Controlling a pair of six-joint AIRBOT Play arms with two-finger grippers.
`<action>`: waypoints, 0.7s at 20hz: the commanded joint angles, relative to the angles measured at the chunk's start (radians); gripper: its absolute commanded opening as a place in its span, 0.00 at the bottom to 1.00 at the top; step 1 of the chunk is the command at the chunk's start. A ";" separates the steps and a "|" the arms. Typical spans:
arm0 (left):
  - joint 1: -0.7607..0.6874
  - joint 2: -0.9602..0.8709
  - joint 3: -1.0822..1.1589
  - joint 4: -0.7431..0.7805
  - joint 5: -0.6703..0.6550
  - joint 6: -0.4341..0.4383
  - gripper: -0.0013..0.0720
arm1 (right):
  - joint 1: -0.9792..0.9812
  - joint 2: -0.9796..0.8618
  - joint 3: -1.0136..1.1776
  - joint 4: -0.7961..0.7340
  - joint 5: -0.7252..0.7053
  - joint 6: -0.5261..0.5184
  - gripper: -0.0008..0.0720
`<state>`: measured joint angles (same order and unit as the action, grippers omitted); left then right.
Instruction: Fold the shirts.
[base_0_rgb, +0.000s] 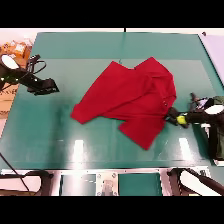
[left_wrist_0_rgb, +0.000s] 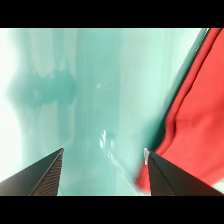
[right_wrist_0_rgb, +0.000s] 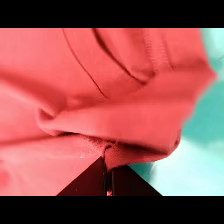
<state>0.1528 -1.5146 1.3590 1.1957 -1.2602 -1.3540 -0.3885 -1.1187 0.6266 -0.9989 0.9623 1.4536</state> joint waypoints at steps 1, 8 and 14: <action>0.016 -0.001 -0.041 -0.051 -0.097 0.030 0.80 | -0.115 -0.012 0.082 -0.068 0.033 -0.018 0.04; -0.101 -0.001 -0.360 -0.310 -0.135 0.211 0.80 | -0.058 -0.051 0.089 -0.056 0.033 -0.018 0.04; -0.214 -0.015 -0.424 -0.330 0.050 0.203 0.80 | -0.010 -0.051 0.088 -0.028 0.034 -0.025 0.04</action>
<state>-0.0200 -1.5208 0.9630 0.8944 -1.2770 -1.1584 -0.4187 -1.1683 0.7136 -1.0393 0.9947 1.4322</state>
